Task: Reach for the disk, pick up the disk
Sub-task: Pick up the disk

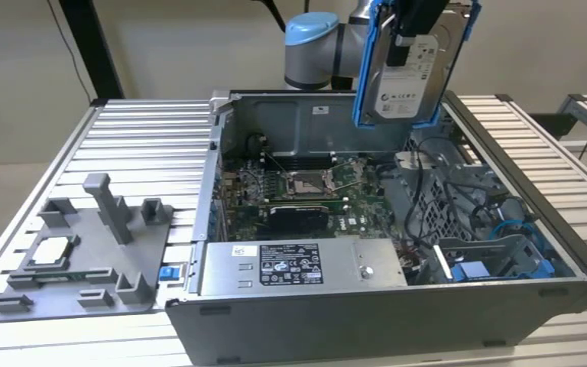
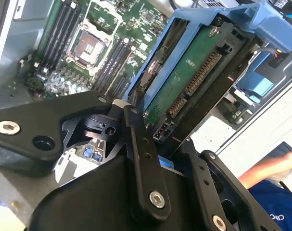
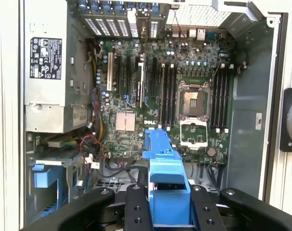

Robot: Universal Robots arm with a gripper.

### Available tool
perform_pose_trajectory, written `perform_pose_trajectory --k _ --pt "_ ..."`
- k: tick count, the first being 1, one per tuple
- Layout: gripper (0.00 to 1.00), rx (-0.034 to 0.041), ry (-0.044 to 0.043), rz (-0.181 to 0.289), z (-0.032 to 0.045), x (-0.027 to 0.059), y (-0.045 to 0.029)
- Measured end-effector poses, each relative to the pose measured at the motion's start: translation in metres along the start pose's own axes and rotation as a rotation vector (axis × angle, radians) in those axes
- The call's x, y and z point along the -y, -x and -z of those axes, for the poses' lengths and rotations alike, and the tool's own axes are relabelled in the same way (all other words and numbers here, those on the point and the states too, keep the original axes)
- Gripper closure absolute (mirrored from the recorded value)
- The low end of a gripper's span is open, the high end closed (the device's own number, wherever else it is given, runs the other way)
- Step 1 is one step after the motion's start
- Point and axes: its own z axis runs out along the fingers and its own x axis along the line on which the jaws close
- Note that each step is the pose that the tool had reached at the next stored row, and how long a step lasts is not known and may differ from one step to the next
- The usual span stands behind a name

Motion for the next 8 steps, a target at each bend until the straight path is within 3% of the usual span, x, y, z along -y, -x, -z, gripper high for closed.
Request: perform_pose_trajectory --k 8 --pt "1.00 0.0000 0.0000 -0.006 -0.0005 -0.0010 -0.0157"
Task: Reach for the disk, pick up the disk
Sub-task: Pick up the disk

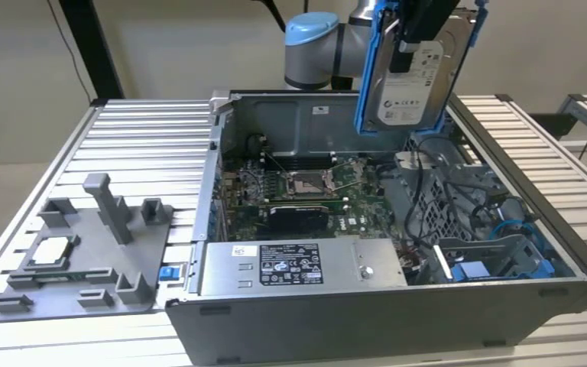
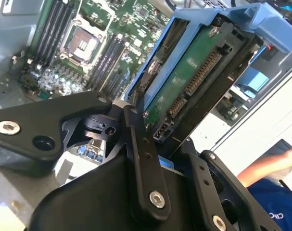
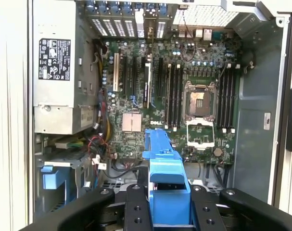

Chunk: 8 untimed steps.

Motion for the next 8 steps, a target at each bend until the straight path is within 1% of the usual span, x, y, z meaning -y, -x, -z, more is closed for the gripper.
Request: perform_pose_trajectory --k 8 --pt "1.00 0.0000 0.0000 -0.004 -0.0004 -0.0008 -0.0169"
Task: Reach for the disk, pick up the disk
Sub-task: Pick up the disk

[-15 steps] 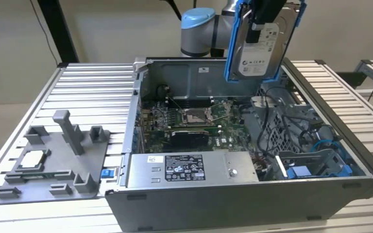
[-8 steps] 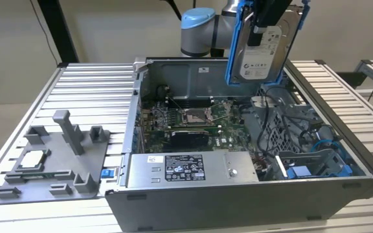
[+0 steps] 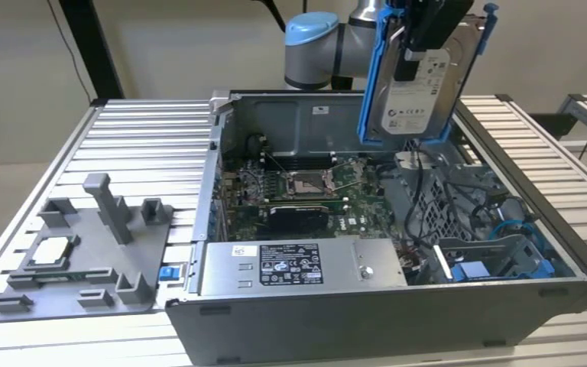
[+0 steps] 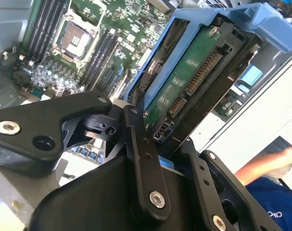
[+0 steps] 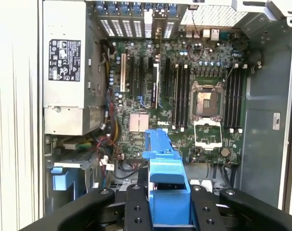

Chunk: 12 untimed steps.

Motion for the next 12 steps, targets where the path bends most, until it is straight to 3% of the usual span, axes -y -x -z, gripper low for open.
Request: perform_pose_trajectory --k 12 --pt "1.00 0.0000 0.0000 -0.003 -0.0002 -0.0007 -0.0299"
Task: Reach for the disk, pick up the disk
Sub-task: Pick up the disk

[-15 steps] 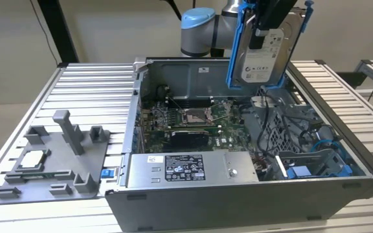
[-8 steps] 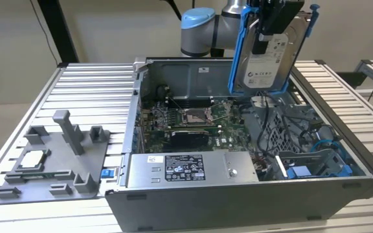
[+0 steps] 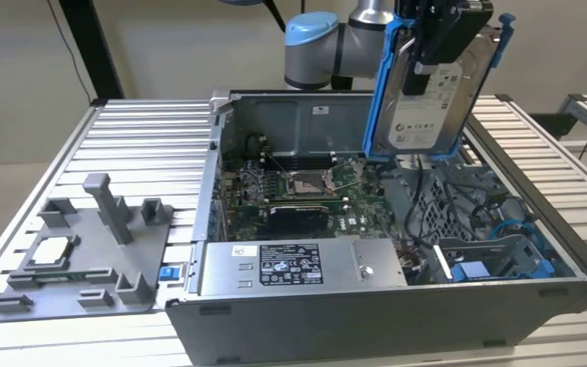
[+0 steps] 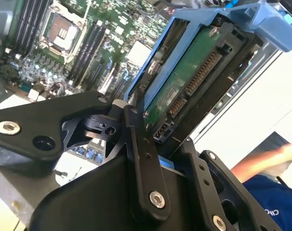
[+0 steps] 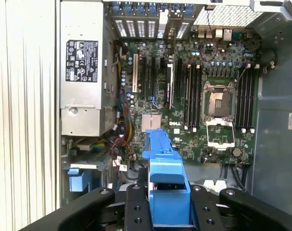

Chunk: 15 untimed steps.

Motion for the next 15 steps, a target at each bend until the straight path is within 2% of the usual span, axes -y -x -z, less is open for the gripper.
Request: perform_pose_trajectory --k 15 --pt "1.00 -0.0001 0.0000 -0.001 0.0000 -0.0002 -0.0492"
